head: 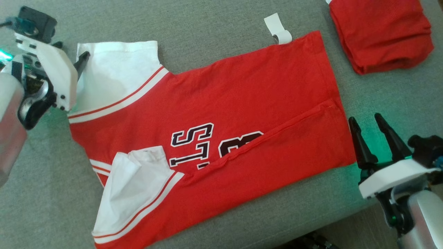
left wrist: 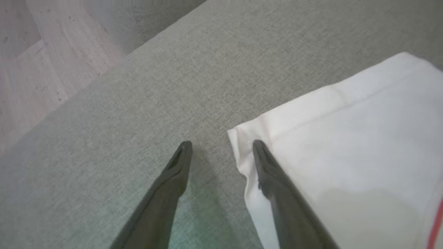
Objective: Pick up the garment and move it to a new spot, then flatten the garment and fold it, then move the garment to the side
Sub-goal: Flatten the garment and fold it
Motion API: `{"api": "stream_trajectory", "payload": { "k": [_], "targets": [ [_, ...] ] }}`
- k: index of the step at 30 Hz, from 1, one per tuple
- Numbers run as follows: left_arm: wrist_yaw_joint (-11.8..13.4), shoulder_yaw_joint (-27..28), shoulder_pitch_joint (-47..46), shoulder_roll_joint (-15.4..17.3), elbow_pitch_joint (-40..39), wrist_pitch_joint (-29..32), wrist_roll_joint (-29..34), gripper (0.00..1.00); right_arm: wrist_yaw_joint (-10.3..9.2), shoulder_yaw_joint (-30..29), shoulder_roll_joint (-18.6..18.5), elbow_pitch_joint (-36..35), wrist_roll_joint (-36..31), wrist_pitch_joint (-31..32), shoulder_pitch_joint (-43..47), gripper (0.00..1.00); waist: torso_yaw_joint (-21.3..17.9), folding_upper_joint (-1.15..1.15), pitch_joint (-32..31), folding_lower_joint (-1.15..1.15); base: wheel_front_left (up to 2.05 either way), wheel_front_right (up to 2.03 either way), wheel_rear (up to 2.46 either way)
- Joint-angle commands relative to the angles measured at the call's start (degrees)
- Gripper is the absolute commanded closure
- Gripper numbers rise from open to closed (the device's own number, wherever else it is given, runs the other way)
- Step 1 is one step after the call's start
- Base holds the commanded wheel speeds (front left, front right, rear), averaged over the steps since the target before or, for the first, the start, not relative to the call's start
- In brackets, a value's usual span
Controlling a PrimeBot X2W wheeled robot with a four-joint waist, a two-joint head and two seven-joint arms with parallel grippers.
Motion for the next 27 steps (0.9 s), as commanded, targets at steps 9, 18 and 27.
{"api": "stream_trajectory", "payload": {
  "k": [9,18,27],
  "targets": [
    [0.1,-4.1,-6.0,3.8,-1.2,-10.9,0.4,1.00,-0.04,-0.7,-3.5,-2.5,0.2,0.5,-4.1,0.00,1.5,0.00,2.2,0.00,0.00,0.00,0.00],
    [0.1,-9.2,-9.1,2.6,1.7,-17.6,-2.1,1.00,-0.04,4.2,-7.0,-2.2,5.7,11.4,-15.8,0.00,3.7,0.00,2.1,0.00,0.00,0.00,0.00],
    [0.1,-14.6,-12.8,1.5,3.1,-20.6,-5.5,1.00,-0.04,10.8,-8.5,9.8,14.4,22.4,-29.6,0.00,6.1,0.00,2.9,0.00,0.00,0.00,0.00]
  ]
}}
